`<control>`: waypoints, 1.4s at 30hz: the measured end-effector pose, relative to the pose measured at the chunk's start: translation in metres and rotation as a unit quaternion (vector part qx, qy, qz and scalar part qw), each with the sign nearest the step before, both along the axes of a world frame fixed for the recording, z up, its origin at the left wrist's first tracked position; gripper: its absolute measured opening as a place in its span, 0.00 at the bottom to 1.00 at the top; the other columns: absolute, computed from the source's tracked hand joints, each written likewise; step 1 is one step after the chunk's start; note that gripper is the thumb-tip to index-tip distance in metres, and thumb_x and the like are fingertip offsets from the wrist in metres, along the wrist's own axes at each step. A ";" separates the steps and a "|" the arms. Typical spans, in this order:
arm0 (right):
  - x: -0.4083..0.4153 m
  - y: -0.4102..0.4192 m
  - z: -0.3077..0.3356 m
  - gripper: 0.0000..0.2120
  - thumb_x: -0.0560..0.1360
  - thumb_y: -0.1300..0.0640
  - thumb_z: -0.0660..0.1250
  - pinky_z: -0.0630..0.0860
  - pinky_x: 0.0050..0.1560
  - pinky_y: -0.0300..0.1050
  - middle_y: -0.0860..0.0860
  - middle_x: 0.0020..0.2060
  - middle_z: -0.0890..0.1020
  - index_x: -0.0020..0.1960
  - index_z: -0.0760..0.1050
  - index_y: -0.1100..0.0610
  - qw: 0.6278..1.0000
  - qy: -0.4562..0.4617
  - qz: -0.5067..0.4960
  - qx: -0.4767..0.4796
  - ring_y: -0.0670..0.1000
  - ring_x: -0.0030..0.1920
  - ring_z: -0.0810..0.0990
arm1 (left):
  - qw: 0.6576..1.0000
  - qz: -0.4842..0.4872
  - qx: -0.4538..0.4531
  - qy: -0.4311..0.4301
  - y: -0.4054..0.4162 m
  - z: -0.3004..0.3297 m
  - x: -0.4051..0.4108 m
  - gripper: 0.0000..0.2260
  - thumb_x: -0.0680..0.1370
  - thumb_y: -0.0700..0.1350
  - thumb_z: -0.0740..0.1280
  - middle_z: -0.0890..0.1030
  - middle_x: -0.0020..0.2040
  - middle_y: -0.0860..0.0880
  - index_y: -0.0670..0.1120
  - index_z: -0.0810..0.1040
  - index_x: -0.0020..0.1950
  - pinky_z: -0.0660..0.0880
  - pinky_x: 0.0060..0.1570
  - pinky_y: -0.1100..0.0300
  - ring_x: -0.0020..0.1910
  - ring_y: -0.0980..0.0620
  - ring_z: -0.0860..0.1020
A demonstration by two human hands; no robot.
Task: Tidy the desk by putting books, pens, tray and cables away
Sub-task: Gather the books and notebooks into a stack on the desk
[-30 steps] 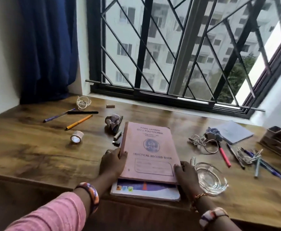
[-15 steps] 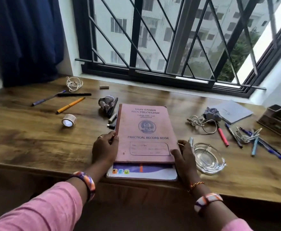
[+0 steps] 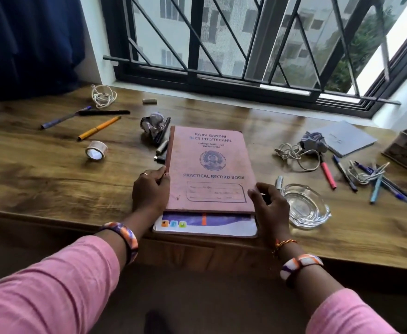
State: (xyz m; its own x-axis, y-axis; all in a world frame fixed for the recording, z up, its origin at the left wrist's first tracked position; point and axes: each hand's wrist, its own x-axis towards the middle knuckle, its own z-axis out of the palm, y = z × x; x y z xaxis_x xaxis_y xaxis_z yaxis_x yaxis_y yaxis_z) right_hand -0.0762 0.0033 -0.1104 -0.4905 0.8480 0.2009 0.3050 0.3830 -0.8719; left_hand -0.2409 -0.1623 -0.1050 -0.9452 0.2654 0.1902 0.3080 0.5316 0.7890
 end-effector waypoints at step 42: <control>0.064 0.195 0.106 0.08 0.67 0.67 0.64 0.72 0.40 0.31 0.49 0.36 0.83 0.39 0.81 0.59 0.960 -0.037 0.049 0.272 0.42 0.39 0.77 | 0.838 -0.537 -0.062 0.073 0.294 0.120 0.071 0.07 0.74 0.41 0.69 0.83 0.45 0.48 0.43 0.83 0.50 0.76 0.47 0.58 0.44 0.52 0.81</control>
